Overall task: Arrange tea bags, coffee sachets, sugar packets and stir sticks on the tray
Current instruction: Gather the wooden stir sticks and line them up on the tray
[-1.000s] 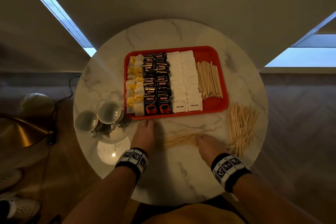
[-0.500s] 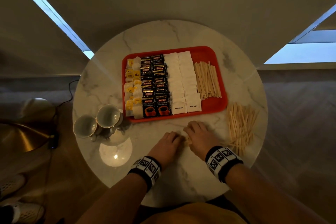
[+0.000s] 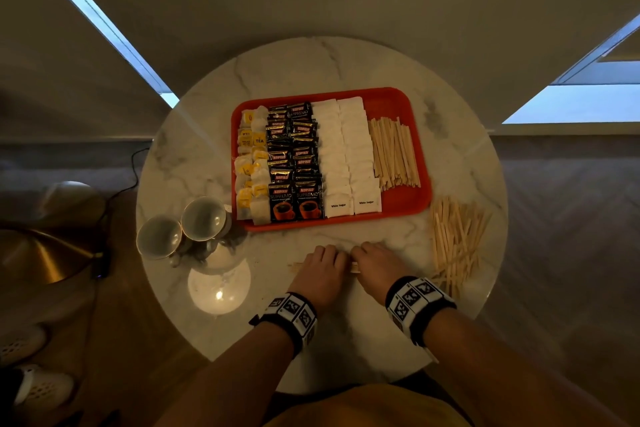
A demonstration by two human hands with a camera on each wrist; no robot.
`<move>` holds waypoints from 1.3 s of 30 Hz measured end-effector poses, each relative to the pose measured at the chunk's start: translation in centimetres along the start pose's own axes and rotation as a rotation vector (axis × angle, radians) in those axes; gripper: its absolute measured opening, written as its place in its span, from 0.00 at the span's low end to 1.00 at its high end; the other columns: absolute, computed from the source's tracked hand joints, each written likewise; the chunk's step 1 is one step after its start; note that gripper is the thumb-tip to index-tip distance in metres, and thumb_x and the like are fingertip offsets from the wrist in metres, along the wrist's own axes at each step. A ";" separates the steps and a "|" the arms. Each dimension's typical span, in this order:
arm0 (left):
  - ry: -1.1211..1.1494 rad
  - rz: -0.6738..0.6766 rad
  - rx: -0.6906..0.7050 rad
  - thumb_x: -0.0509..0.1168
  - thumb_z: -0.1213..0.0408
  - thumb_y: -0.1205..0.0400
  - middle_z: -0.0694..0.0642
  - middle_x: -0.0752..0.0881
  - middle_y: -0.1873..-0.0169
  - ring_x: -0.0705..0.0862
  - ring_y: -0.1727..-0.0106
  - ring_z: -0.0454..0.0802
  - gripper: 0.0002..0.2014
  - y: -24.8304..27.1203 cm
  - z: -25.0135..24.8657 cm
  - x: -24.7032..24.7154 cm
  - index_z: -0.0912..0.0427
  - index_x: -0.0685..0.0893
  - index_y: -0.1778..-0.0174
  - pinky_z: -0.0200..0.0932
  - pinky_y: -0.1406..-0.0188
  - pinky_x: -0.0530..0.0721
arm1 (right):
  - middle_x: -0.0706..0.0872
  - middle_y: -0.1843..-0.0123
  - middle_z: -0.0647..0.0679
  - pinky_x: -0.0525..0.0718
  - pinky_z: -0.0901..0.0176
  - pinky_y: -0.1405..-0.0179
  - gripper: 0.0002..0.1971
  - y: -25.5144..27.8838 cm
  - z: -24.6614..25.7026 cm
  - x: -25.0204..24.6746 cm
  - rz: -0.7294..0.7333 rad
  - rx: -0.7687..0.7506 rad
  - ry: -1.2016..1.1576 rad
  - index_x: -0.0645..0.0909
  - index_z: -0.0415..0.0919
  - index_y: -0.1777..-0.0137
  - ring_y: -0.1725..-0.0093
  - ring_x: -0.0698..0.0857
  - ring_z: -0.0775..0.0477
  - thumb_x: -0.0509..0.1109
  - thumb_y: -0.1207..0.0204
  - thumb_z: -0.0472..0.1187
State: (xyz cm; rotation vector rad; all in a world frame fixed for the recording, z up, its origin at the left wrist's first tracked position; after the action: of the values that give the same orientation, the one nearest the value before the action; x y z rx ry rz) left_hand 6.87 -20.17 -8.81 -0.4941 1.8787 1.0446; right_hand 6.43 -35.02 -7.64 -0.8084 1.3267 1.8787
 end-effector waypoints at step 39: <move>0.392 -0.068 0.001 0.50 0.57 0.07 0.64 0.83 0.45 0.83 0.50 0.62 0.11 -1.7 -0.3 -6.1 0.62 0.71 0.39 0.58 0.49 0.83 | 0.75 0.38 0.50 0.78 0.35 0.35 0.25 -0.6 -1.4 -8.9 -0.089 0.078 -0.067 0.71 0.51 0.34 0.37 0.78 0.44 0.76 0.26 0.55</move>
State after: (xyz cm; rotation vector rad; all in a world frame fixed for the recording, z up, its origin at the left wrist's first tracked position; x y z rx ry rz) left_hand 11.03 -21.87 -4.31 -0.8029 2.1847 0.9505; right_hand 12.18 -37.81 -1.20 -0.7455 1.2931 1.7590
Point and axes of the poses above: each hand's wrist, its own y-axis away from the middle knuckle, its own x-axis out of the palm, z = x × y, the point moved 1 cm from there along -y, towards the middle knuckle
